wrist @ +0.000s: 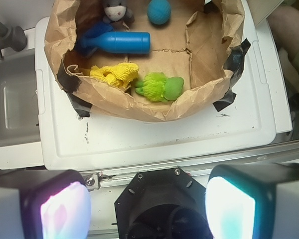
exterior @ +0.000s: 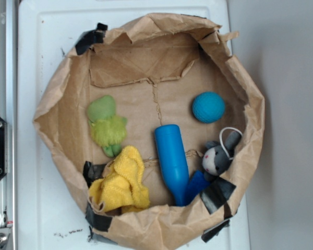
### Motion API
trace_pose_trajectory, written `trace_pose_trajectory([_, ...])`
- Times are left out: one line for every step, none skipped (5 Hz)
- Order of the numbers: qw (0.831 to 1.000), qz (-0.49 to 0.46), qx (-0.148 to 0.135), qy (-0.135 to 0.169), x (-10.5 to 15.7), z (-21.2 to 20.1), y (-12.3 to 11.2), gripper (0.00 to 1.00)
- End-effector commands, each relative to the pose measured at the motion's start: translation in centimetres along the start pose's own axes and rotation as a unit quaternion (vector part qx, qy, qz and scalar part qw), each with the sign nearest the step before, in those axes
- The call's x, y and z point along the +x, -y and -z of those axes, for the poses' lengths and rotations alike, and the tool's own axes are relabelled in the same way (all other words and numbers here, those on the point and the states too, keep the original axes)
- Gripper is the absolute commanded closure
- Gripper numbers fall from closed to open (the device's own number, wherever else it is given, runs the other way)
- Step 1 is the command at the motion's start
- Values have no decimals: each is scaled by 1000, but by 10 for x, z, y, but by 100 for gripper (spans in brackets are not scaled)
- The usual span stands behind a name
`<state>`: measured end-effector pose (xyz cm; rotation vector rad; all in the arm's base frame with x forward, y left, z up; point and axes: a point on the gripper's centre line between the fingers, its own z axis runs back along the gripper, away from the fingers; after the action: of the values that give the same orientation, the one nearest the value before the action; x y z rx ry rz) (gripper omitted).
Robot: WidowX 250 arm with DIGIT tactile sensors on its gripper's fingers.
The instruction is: Grab the green animal.
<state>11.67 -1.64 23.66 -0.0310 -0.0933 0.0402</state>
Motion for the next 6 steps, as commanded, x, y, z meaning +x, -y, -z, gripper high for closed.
trace_pose_trajectory([1000, 0, 0, 0, 0, 0, 0, 0])
trace_pose_trajectory([1000, -25, 5, -11, 50, 1, 15, 0])
trace_pose_trajectory([998, -57, 15, -27, 100, 10, 15, 0])
trace_pose_trajectory([983, -179, 21, 33, 121, 20, 10, 0])
trace_pose_trajectory([953, -304, 13, 11, 103, 25, 9, 0])
trace_pose_trajectory([953, -304, 13, 11, 103, 25, 9, 0])
